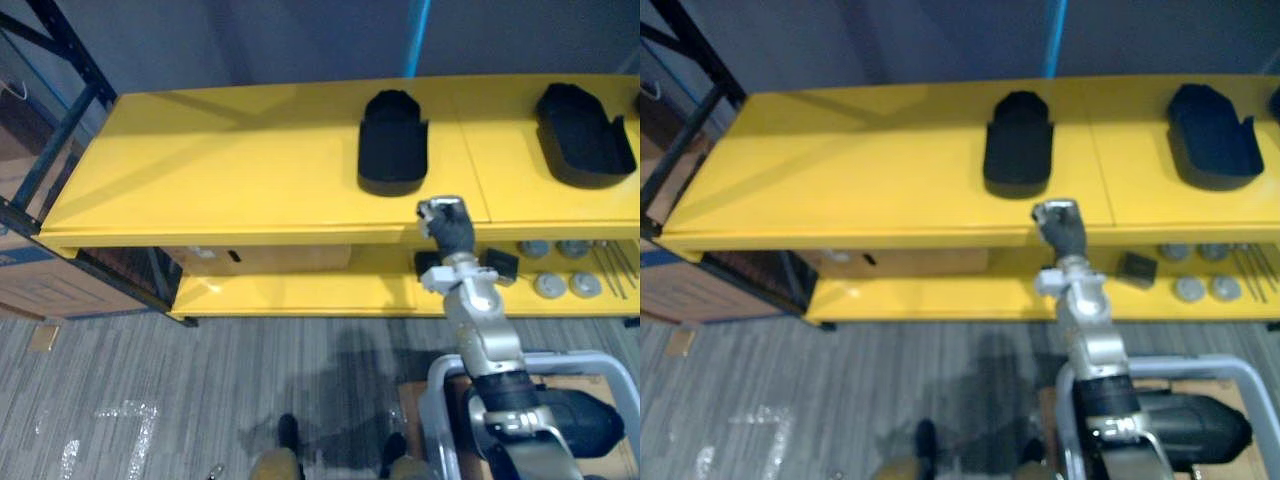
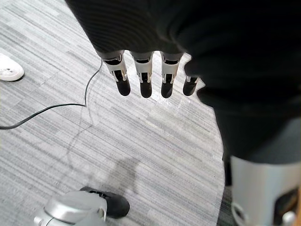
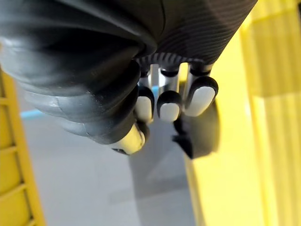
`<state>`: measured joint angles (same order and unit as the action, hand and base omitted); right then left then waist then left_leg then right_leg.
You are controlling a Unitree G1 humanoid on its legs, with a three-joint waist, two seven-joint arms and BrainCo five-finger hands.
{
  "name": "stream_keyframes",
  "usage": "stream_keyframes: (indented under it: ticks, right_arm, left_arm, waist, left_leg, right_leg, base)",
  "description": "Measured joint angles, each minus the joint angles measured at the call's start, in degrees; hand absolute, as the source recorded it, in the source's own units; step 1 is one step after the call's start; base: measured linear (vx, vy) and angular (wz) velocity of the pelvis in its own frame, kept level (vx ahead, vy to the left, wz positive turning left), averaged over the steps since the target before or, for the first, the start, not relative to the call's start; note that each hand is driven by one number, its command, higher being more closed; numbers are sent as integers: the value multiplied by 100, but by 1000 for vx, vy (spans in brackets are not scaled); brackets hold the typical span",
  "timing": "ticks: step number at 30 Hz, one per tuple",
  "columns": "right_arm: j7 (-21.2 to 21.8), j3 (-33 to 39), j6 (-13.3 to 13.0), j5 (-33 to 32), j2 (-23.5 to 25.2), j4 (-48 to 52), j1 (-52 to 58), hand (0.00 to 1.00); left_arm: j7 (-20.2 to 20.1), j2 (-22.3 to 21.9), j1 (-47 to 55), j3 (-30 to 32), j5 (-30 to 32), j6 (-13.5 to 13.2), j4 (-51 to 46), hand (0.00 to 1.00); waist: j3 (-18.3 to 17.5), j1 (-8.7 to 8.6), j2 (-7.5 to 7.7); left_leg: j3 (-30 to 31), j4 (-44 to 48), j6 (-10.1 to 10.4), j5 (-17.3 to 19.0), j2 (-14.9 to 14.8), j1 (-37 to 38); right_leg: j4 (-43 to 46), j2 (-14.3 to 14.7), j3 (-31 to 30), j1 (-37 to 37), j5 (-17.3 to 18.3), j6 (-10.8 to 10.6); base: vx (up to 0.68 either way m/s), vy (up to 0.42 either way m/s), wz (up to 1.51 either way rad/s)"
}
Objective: Walk over and take plastic housings, then place them on the shelf
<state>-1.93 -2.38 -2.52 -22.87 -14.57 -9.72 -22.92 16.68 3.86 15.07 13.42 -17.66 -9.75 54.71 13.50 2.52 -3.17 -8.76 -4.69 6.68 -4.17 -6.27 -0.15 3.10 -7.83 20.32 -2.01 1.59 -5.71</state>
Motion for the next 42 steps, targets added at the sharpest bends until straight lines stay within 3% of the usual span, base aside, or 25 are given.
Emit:
stream_keyframes:
  ticks: [14, 22, 27, 31, 42]
  right_arm:
    - [125, 142, 118, -400, -47, -1257, -833, 100]
    - [357, 341, 117, -591, -195, -1957, -1424, 100]
    - [800, 495, 124, -1126, -307, -2359, -1803, 100]
    - [952, 571, 127, -1136, -366, -2593, -2047, 100]
    - [873, 689, 133, -1114, -604, -3020, -2399, 100]
  left_arm:
    - [-5, 19, -61, -3, 3, 102, -12, 0]
    - [-22, 5, -59, -8, 3, 108, -19, 0]
    - [-112, -17, -56, -8, 6, 105, -35, 0]
    - [-171, -52, -54, -15, 8, 105, -70, 0]
    - [-178, -212, -41, -111, 6, 105, -183, 0]
  waist:
    - [7, 22, -13]
    - [82, 133, -147]
    - [119, 168, -216]
    - [128, 197, -234]
    - [183, 300, -340]
  left_leg:
    - [189, -1, -20, -70, 50, -31]
    - [315, -17, -35, -118, 102, -103]
    - [354, -16, -39, -122, 158, -85]
    - [364, -17, -41, -125, 160, -86]
    - [483, -29, -47, -140, 160, -88]
  right_leg:
    - [-29, -32, 182, -93, -7, -10]
    - [-76, -75, 317, -135, -39, -47]
    - [-121, -120, 377, -208, -57, -75]
    - [-121, -123, 398, -218, -57, -75]
    - [-134, -175, 519, -298, -57, -80]
  base:
    - [-6, -1, 5]
    - [-21, 0, 9]
    - [3, 6, 5]
    - [0, 0, 0]
    - [-13, -1, 5]
